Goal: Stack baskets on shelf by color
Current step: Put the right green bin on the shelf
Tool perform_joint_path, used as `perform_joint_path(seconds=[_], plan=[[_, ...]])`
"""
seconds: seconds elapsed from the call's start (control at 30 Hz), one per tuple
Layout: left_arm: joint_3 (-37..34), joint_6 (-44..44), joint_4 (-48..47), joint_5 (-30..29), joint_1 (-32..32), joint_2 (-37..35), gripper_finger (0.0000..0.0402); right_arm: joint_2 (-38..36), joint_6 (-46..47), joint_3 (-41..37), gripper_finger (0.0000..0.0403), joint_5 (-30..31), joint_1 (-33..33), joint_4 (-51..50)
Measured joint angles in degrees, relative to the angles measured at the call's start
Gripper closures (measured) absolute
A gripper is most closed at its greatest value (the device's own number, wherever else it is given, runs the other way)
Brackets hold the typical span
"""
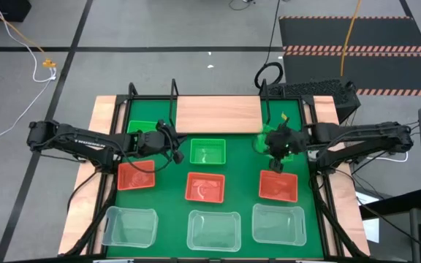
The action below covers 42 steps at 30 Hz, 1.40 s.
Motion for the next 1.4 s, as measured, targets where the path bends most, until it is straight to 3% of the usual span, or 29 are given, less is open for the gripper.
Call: perform_joint_path(seconds=[0.2,0.27,0.37,0.5,0.9,1.4], plan=[[0.0,1.5,-1.4,0.3,-1.4,0.0,0.0364,4.2,-6.9,6.8,0.0402,-5.7,-1.0,18.7],[0.0,1.6,-1.3,0.3,-1.7,0.0,0.0364,7.7,-9.2,9.3,0.0402,-5.3,-2.6,23.9],[0.0,1.8,-1.6,0.2,-1.9,0.0,0.0364,13.4,-10.4,13.6,0.0402,0.1,-5.8,28.8],[0.0,1.9,-4.1,0.3,-2.3,0.0,0.0364,20.9,-8.8,19.4,0.0402,4.6,-12.3,27.0],[0.0,0.8,-10.4,0.3,-3.5,0.0,0.0364,35.8,6.8,27.4,0.0401,5.7,-28.6,9.7],[0.0,4.8,-9.6,0.2,-3.5,0.0,0.0364,44.8,14.9,30.8,0.0402,4.8,-31.2,7.0]])
